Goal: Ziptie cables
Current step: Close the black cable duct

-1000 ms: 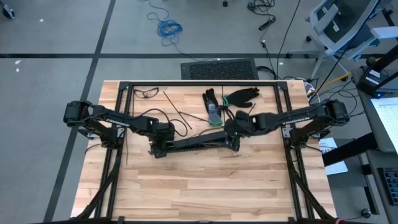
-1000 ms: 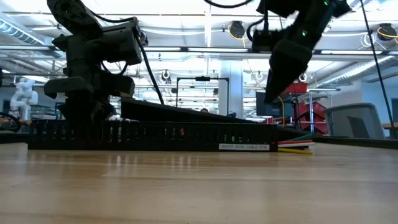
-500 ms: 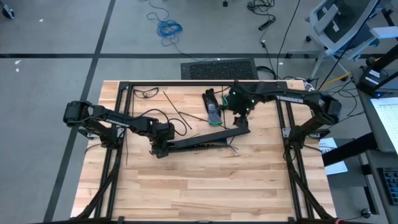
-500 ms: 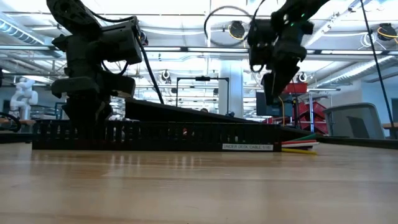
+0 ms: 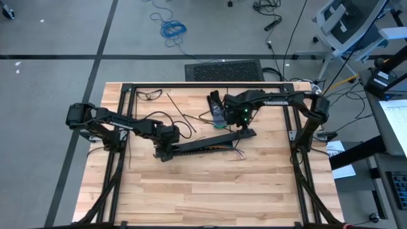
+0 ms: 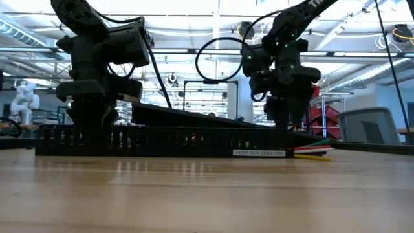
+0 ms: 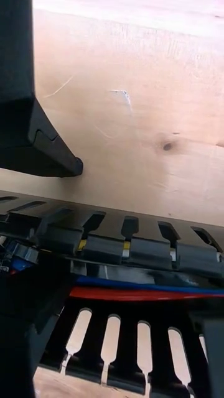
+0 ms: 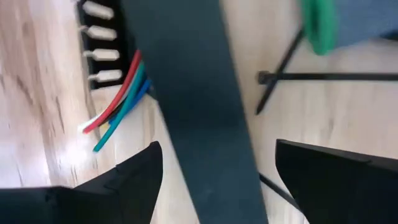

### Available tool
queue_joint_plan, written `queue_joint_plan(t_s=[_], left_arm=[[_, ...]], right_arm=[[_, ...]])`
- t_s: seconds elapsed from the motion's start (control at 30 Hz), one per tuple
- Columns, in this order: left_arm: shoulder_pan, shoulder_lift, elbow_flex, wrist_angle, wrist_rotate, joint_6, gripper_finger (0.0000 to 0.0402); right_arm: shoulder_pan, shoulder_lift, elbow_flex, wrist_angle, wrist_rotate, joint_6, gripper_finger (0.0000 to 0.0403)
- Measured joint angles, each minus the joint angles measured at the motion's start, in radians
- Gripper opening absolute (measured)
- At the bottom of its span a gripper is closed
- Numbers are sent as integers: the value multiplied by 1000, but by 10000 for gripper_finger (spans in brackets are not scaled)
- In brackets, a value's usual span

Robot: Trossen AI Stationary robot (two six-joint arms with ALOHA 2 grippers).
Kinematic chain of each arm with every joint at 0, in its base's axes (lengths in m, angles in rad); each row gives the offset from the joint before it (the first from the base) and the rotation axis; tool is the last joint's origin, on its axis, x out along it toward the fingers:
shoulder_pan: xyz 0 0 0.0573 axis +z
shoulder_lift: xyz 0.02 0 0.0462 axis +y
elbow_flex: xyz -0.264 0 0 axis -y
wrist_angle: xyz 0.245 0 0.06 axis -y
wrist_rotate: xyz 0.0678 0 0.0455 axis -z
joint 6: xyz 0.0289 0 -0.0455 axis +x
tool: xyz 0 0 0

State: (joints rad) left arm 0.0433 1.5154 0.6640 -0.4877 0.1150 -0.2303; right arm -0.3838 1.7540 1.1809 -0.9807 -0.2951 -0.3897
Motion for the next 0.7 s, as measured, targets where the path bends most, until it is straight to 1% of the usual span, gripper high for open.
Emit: queue_joint_plan(t_s=[0.2,0.27,0.43,0.7], left_arm=[[0,0,0,4,-1,0,216],[0,0,1,4,-1,0,216],[0,0,1,5,-1,0,216],[0,-1,1,7,0,0,216]], right_arm=[[18,1,0,11,-6,-65,305],[20,1,0,17,-27,-86,308],[18,10,0,50,-41,-123,311],[13,106,0,51,-69,-155,311]])
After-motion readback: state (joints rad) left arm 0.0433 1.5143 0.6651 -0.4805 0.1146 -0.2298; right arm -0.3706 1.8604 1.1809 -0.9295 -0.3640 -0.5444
